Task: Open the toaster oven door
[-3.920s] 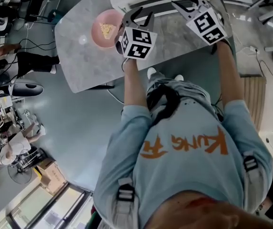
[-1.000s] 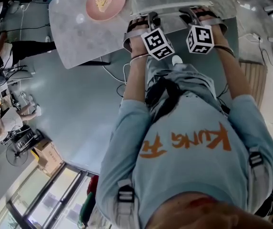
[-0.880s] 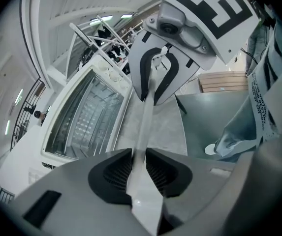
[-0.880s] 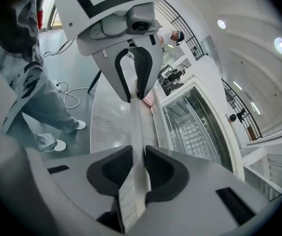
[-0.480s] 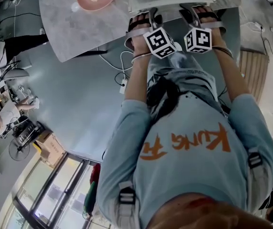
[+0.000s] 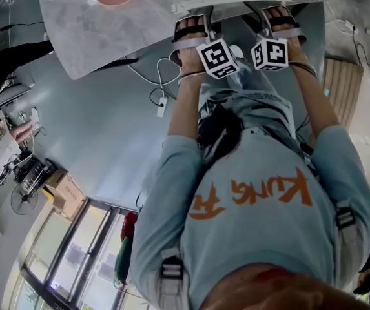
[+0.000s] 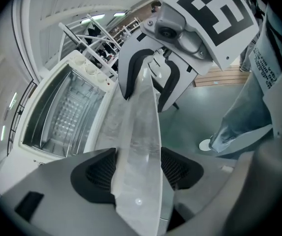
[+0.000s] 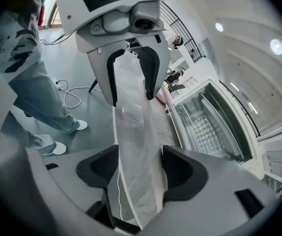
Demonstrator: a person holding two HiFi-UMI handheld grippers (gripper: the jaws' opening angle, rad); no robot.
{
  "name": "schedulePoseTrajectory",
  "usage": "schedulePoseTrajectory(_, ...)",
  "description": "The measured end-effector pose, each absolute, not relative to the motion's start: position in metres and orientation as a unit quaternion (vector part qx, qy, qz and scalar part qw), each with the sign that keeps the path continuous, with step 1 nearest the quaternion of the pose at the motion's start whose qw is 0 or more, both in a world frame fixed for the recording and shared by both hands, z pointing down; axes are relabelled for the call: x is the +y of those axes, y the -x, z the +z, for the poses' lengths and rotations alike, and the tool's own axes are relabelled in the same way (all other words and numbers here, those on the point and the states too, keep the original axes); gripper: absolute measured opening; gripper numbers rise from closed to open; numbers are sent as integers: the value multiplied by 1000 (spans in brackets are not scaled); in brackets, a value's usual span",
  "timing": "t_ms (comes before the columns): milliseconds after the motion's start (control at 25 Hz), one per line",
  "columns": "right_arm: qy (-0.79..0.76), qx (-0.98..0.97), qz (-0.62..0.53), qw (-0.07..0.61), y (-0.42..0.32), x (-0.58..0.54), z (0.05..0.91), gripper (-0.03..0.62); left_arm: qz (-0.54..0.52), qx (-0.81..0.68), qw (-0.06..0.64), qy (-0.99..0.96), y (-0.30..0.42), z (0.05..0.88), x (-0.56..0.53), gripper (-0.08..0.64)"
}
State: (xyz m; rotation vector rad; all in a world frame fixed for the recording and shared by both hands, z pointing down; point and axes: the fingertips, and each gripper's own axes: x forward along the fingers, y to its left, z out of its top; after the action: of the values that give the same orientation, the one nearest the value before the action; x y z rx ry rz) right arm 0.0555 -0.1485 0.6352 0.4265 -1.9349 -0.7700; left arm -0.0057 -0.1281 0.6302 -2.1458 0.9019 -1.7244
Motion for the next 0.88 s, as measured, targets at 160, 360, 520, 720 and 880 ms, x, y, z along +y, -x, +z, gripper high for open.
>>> schedulePoseTrajectory(160,-177,-794,-323,484,-55,-145,649,290,-593,304,133,734,6,642,-124,285)
schedulePoseTrajectory(360,-195,-784,-343,480,-55,-142,668,302,-603,302,154,722,8,667,-117,299)
schedulePoseTrajectory(520,-221,-779,-352,469,-52,-145,681,311,-621,300,182,701,15,687,-116,299)
schedulePoseTrajectory(720,-239,-780,-354,458,-49,-146,696,331,-613,329,219,684,18,695,-125,299)
schedulePoseTrajectory(880,-245,-779,-353,456,-48,-144,704,348,-608,341,224,681,18,701,-125,301)
